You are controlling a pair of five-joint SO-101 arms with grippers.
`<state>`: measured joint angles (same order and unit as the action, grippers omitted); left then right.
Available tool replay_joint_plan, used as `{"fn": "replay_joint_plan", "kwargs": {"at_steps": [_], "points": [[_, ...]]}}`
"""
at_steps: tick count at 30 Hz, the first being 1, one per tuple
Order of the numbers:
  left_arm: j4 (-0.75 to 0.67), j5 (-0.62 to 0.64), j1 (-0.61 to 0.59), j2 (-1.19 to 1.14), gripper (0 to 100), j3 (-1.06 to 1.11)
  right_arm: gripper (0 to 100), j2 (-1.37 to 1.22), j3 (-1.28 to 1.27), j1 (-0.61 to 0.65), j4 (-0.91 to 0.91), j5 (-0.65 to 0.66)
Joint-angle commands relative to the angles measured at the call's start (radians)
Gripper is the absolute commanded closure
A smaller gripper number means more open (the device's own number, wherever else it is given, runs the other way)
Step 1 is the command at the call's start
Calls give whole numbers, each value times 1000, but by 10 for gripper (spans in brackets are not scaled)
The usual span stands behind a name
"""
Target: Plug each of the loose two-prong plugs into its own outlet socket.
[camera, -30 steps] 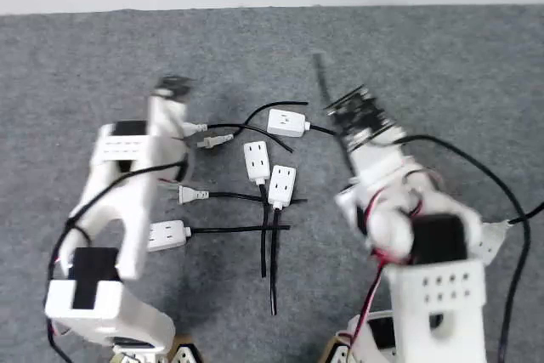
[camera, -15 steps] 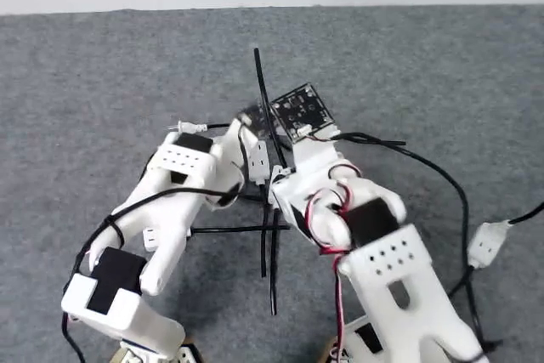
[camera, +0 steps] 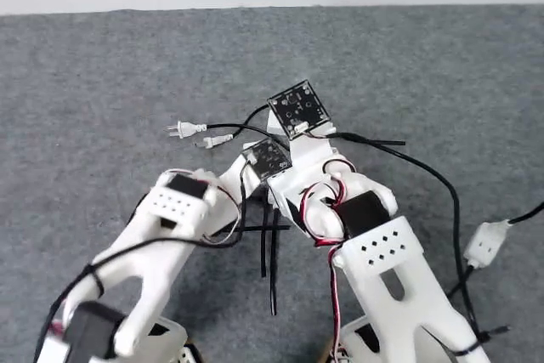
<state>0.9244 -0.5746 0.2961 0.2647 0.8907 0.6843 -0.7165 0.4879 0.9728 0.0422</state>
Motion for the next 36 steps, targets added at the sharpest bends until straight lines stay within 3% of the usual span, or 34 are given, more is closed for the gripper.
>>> {"fn": "replay_joint_plan", "kwargs": {"at_steps": [1,4,7,12,16,36], "points": [[-17,-28,38,78,987,21,990,7,12,-7,-19,-21],[-17,-5,-14,78,987,22,990,-2,11,-30,-24,-57],[-25,132,-107,80,987,19,990,-2,-25,-74,-71,-170],[-181,381,-315,87,987,51,991,-4,-149,-96,-271,-281],[-319,483,-427,87,987,70,990,-4,-230,-94,-424,-290],[-338,488,-399,87,987,94,990,-280,-172,-133,-529,-284]]}}
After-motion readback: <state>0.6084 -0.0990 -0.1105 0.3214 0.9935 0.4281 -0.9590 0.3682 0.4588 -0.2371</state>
